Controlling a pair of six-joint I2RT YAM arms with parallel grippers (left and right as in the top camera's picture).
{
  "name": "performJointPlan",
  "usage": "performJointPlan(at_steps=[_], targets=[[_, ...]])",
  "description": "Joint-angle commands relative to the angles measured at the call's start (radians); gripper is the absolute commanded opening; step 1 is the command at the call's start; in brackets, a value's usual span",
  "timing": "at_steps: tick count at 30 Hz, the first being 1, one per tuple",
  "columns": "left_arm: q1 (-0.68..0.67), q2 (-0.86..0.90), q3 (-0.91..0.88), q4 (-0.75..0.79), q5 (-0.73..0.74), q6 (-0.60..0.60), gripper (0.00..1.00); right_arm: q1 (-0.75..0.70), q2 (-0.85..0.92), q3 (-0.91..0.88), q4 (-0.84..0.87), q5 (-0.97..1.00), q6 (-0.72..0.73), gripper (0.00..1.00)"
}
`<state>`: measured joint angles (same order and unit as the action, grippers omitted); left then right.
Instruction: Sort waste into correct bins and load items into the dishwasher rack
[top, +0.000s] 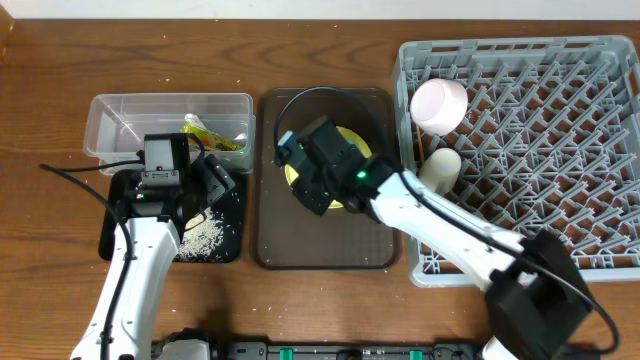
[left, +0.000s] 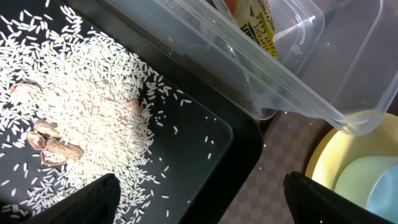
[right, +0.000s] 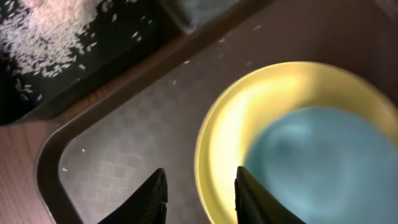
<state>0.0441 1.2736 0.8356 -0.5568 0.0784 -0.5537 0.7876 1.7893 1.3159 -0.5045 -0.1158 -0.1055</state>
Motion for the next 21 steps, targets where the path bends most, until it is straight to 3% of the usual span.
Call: performJointPlan(at_steps=[1, 14, 21], targets=[[0.003, -0.006, -0.005, -0.002, -0.012, -0.005, 0.87, 0.016, -0.003, 0.011, -0.014, 0.114, 0.015, 0.31], [0.003, -0.006, -0.005, -0.002, -0.012, -0.005, 0.87, 0.016, 0.056, 0.011, -0.010, 0.131, 0.015, 0.17], [0.003, -0.006, -0.005, -0.002, -0.012, -0.005, 0.87, 0.016, 0.064, 0.011, -0.002, 0.147, 0.015, 0.17]])
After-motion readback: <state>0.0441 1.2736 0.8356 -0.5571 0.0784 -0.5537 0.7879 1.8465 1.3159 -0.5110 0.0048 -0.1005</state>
